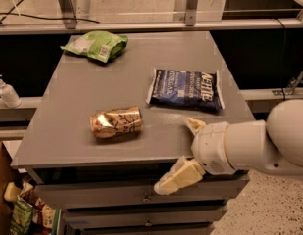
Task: Knock orange can over
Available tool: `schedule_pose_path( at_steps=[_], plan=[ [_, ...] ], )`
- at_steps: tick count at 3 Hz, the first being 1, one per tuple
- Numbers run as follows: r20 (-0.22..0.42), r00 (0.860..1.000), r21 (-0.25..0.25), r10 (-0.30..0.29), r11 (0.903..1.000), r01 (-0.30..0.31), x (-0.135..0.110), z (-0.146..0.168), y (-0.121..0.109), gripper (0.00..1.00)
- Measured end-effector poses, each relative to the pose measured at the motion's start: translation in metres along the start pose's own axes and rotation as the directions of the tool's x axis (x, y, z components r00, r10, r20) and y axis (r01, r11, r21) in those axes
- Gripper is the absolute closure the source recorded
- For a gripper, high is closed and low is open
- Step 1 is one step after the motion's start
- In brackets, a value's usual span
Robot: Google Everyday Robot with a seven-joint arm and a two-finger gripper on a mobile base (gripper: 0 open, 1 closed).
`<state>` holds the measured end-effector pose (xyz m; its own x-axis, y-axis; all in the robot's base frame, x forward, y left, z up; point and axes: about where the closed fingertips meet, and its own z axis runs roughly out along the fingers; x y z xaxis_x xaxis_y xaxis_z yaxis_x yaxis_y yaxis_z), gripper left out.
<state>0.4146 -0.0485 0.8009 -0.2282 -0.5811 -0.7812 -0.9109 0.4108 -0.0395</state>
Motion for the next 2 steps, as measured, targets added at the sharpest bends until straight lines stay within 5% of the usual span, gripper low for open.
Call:
schedule_pose_path(
  at_steps=[1,2],
  plan=[
    [0.126,0.989,-0.019,0.072,0.9973,-0.070,0.0199,-0.0059,0.0184,0.00],
    [0.184,0.978,-0.044,0.094,0.9952,-0.088,0.0160,-0.0063,0.0253,0.00]
  ],
)
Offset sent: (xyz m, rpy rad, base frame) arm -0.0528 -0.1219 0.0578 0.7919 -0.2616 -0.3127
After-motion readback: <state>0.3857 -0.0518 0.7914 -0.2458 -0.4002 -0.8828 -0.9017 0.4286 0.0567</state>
